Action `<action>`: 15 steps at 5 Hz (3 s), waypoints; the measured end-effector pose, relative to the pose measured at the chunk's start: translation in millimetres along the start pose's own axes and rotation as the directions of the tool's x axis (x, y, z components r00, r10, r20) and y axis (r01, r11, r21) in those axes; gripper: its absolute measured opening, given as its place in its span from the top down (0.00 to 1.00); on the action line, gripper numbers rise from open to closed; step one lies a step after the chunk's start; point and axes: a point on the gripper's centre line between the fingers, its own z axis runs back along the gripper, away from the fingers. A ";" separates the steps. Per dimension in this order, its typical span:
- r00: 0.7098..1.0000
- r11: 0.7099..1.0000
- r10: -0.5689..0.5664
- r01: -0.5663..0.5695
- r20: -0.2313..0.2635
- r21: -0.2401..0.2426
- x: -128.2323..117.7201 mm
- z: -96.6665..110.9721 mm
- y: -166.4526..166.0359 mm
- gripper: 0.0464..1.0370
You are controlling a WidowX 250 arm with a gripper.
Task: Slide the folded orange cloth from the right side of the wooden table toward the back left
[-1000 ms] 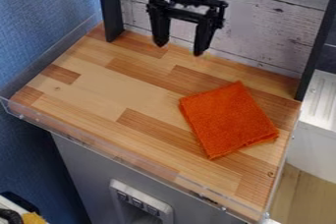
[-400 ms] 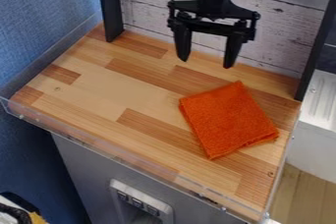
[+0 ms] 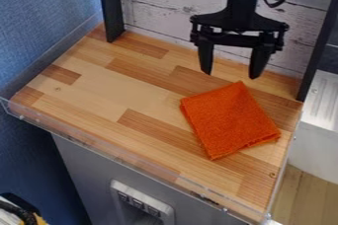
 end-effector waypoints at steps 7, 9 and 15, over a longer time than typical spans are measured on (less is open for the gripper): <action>0.992 0.997 0.070 -0.069 -0.101 0.021 -19.5 -39.1 -34.2 0.99; 0.992 0.997 0.072 -0.072 -0.108 -0.002 -24.7 -52.7 -29.1 0.99; 0.999 0.999 -0.036 0.035 -0.022 -0.022 -2.5 -92.5 4.8 0.99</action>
